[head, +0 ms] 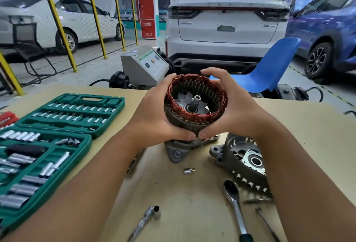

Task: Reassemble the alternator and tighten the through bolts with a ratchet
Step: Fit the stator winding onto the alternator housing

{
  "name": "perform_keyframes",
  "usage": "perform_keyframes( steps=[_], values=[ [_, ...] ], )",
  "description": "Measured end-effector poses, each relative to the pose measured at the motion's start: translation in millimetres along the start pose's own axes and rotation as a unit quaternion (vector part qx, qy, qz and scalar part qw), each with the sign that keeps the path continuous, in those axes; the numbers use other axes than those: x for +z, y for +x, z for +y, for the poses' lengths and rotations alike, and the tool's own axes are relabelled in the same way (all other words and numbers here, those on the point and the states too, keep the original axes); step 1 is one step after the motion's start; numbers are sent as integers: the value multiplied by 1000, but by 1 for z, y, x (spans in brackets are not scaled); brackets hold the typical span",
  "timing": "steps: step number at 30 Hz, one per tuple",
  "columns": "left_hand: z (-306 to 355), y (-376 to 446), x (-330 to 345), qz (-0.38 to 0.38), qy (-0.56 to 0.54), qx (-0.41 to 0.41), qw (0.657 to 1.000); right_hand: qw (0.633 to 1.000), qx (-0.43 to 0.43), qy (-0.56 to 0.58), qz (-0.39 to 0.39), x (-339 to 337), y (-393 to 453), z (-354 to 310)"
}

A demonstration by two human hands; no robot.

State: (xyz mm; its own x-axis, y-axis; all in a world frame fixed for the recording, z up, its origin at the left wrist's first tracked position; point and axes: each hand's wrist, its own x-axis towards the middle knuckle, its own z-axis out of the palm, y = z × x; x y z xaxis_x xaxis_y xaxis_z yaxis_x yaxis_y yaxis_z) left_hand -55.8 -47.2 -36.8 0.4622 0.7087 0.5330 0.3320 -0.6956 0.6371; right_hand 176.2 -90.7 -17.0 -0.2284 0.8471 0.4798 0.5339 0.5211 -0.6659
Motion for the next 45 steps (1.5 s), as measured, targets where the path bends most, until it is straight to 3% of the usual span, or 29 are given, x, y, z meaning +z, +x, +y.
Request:
perform_keyframes(
  steps=[8,25,45],
  values=[
    [18,12,-16,31,-14,89,995,998,-39,29,40,-17,1,-18],
    [2,3,-5,9,36,68,997,996,-37,-86,12,-9,-8,-14],
    [-9,0,-5,-13,10,32,999,995,-37,-87,22,4,-5,-1]
  ],
)
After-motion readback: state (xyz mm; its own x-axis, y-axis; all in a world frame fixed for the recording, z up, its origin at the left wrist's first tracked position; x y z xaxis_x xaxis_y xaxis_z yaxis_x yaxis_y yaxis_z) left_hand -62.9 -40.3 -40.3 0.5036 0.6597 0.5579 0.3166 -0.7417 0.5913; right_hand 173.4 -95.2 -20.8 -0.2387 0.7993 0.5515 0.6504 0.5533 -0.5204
